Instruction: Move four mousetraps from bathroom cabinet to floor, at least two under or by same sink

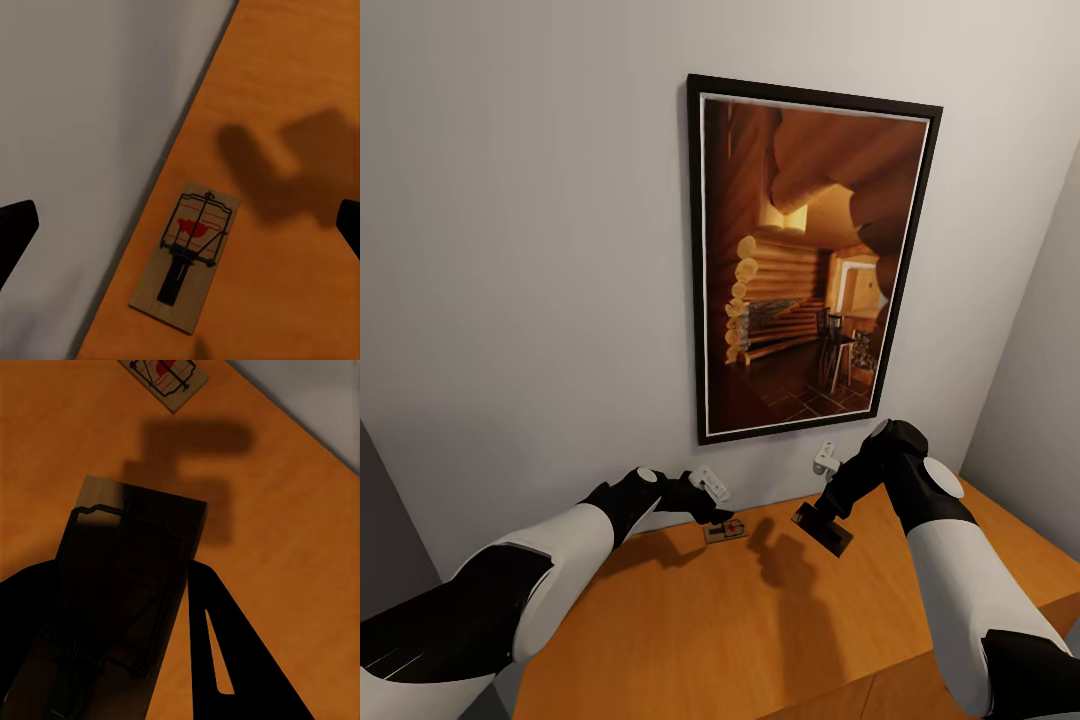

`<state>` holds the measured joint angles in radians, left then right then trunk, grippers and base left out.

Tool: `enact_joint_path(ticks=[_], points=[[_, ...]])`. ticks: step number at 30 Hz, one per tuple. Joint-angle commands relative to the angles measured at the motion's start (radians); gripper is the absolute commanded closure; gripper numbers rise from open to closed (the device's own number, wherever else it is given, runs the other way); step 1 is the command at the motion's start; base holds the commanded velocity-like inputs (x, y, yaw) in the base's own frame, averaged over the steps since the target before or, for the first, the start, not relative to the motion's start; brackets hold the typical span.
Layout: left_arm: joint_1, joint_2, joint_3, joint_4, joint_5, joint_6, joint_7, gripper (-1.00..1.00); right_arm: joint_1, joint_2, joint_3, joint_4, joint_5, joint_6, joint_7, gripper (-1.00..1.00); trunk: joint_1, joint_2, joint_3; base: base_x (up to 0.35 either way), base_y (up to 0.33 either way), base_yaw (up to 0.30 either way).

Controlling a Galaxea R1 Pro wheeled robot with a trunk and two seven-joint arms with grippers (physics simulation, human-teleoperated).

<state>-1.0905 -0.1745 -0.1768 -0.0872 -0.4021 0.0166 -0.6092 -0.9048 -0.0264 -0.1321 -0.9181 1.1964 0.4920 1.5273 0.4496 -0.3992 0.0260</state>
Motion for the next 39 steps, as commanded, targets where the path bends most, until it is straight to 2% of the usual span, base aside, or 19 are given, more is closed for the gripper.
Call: enact_joint_path(ticks=[1, 39], points=[[0.000, 0.000, -0.006, -0.001, 0.003, 0.002, -0.002, -1.00, 0.000, 0.000, -0.001, -0.001, 0.005, 0.011, 0.007, 1.00, 0.000, -0.001, -0.001, 0.000, 0.000, 0.000], [0.002, 0.000, -0.009, 0.002, 0.002, 0.002, 0.002, -1.00, 0.000, 0.000, -0.001, -0.001, 0.005, 0.010, 0.005, 1.00, 0.000, -0.001, -0.001, 0.000, 0.000, 0.000]])
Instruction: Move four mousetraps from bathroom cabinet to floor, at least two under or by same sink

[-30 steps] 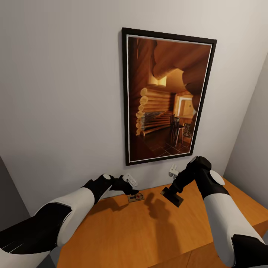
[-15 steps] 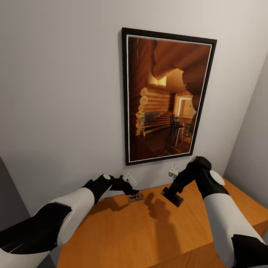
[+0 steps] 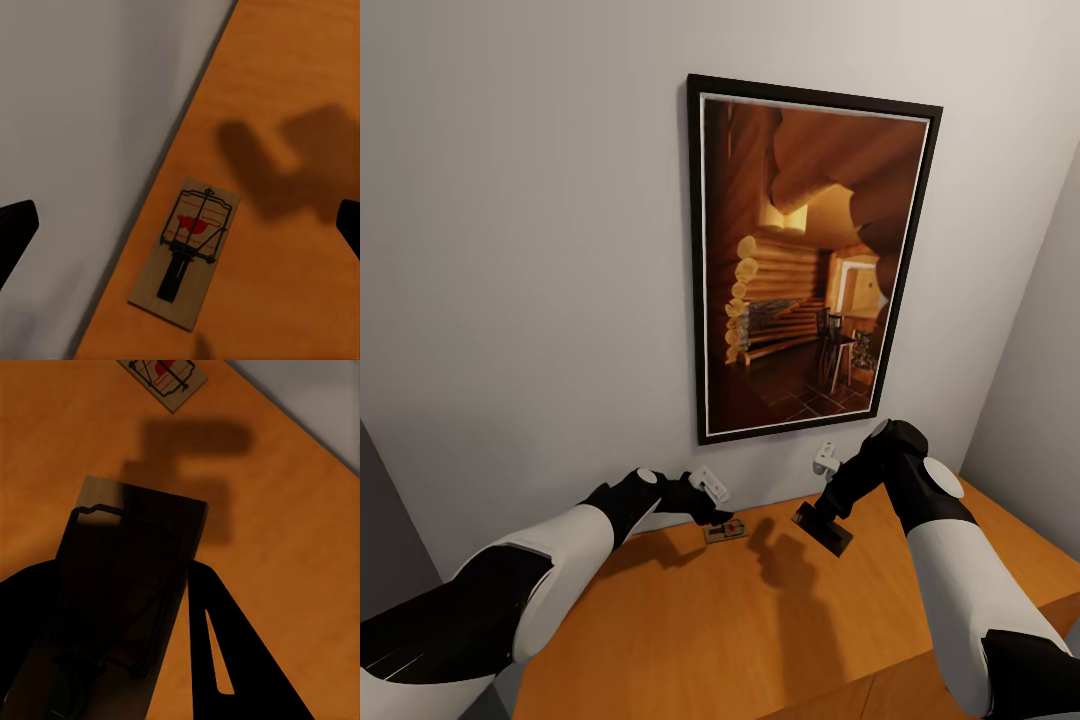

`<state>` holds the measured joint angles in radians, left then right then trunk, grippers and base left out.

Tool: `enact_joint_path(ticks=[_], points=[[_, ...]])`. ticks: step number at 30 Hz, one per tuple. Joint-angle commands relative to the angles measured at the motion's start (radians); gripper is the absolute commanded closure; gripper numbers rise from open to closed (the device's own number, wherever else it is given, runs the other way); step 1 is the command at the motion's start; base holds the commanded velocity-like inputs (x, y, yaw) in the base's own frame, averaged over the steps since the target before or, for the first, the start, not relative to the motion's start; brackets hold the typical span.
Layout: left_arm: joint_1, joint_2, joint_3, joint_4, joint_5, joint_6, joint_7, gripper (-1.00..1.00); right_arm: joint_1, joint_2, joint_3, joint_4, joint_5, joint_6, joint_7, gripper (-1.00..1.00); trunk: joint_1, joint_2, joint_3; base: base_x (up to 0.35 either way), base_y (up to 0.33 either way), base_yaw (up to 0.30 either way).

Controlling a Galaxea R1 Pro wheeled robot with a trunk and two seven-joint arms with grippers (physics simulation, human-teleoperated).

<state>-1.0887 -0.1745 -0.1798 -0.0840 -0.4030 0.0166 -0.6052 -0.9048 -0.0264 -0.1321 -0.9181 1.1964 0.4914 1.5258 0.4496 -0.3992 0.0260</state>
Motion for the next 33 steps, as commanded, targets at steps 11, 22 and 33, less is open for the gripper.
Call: enact_joint_path(ticks=[11, 22, 33], points=[[0.001, 0.000, -0.005, -0.002, 0.003, 0.002, -0.006, -1.00, 0.000, 0.000, -0.001, -0.001, 0.005, 0.011, 0.007, 1.00, 0.000, -0.001, -0.001, 0.000, 0.000, 0.000], [0.001, 0.000, -0.006, -0.002, 0.003, 0.002, -0.008, -1.00, 0.000, 0.000, -0.001, -0.001, 0.005, 0.012, 0.007, 1.00, 0.000, -0.001, -0.001, 0.000, 0.000, 0.000], [0.001, 0.000, -0.006, -0.003, 0.003, 0.002, -0.008, -1.00, 0.000, 0.000, -0.001, -0.001, 0.005, 0.011, 0.007, 1.00, 0.027, -0.050, -0.022, 0.000, 0.000, 0.000]])
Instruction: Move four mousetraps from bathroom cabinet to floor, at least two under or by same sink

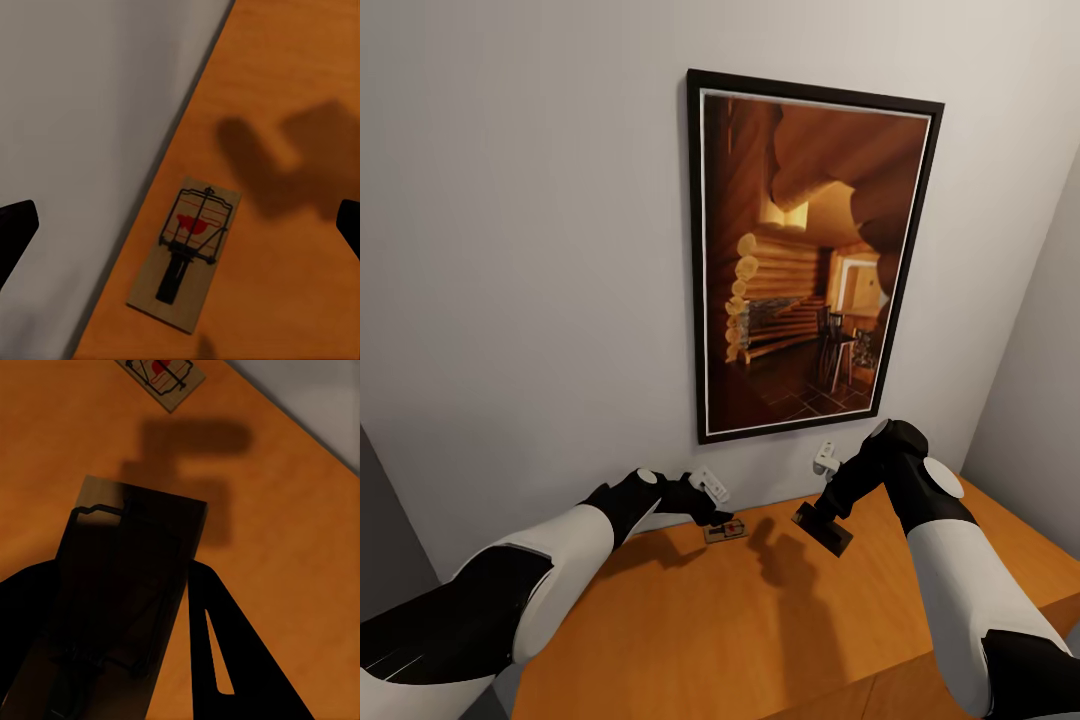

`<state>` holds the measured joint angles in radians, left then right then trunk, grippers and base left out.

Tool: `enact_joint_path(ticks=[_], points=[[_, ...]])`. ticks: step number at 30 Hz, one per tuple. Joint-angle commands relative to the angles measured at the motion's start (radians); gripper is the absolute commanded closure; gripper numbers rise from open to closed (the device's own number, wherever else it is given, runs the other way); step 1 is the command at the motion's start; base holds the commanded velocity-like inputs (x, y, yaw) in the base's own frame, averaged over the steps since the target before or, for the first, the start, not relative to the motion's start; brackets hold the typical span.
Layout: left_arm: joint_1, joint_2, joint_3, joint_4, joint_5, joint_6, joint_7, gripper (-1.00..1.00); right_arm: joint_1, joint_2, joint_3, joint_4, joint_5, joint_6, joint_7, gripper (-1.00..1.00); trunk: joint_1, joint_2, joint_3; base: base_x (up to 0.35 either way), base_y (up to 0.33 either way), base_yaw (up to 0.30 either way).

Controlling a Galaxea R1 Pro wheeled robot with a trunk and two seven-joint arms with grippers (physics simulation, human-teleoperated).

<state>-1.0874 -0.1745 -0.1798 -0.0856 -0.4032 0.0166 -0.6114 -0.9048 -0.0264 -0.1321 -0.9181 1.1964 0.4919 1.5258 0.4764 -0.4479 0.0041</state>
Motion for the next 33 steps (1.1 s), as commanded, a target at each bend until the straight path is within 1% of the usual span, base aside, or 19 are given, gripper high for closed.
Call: enact_joint_path(ticks=[1, 6, 15, 33], points=[[0.000, 0.000, -0.006, -0.001, 0.003, 0.002, -0.002, -1.00, 0.000, 0.000, -0.001, -0.001, 0.005, 0.011, 0.007, 1.00, 0.004, -0.008, -0.004, 0.000, 0.000, 0.000], [0.000, 0.000, -0.006, 0.000, 0.003, 0.002, -0.002, -1.00, 0.000, 0.000, -0.001, -0.001, 0.005, 0.011, 0.007, 1.00, 0.023, -0.043, -0.019, 0.000, 0.000, 0.000], [0.000, 0.000, -0.006, 0.000, 0.005, 0.002, -0.003, -1.00, 0.000, 0.000, -0.001, -0.001, 0.005, 0.011, 0.007, 1.00, 0.023, -0.043, -0.019, 0.000, 0.000, 0.000], [0.000, 0.000, -0.006, 0.000, 0.006, 0.002, -0.005, -1.00, 0.000, 0.000, -0.001, -0.001, 0.005, 0.011, 0.007, 1.00, 0.092, -0.169, -0.076, 0.000, 0.000, 0.000]])
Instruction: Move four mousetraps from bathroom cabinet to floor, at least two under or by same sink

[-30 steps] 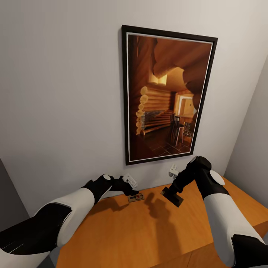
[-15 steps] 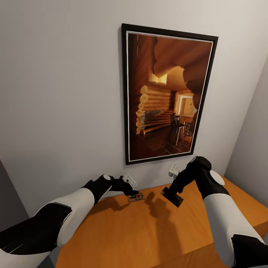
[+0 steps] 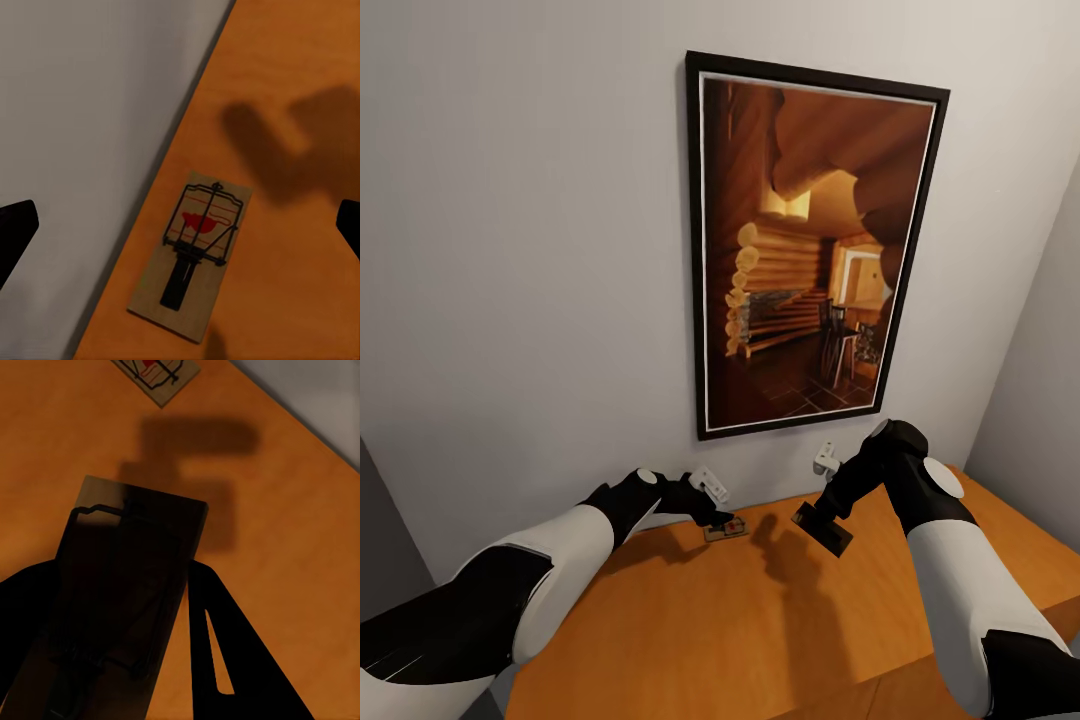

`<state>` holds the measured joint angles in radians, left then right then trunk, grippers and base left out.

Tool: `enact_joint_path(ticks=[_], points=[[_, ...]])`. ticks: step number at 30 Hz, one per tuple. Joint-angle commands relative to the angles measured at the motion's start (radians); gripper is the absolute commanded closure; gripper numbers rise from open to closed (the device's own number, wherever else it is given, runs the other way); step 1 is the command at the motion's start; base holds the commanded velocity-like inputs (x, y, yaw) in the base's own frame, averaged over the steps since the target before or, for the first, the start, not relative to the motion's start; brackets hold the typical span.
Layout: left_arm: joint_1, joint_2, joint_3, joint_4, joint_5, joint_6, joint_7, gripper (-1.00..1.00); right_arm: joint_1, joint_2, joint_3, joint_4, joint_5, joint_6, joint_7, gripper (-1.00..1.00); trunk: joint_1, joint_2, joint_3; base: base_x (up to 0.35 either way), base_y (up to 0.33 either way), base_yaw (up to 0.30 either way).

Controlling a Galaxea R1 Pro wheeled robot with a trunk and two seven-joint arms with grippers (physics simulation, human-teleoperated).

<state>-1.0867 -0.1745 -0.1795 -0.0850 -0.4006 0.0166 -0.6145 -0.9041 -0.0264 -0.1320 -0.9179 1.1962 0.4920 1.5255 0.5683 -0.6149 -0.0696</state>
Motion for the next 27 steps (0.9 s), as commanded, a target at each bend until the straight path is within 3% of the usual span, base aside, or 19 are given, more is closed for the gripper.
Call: enact_joint_path(ticks=[1, 16, 27], points=[[-0.001, 0.000, -0.006, -0.001, 0.003, 0.002, -0.002, -1.00, -0.001, 0.000, -0.001, -0.001, 0.005, 0.011, 0.007, 1.00, 0.004, -0.009, -0.005, 0.000, 0.000, 0.000], [-0.001, 0.000, -0.006, -0.001, 0.003, 0.002, -0.001, -1.00, -0.001, 0.000, -0.001, -0.001, 0.005, 0.011, 0.007, 1.00, 0.062, -0.114, -0.052, 0.000, 0.000, 0.000], [-0.001, 0.000, -0.006, -0.001, 0.003, 0.002, -0.002, -1.00, -0.001, 0.000, -0.001, -0.001, 0.005, 0.011, 0.007, 1.00, 0.062, -0.114, -0.052, 0.000, 0.000, 0.000]])
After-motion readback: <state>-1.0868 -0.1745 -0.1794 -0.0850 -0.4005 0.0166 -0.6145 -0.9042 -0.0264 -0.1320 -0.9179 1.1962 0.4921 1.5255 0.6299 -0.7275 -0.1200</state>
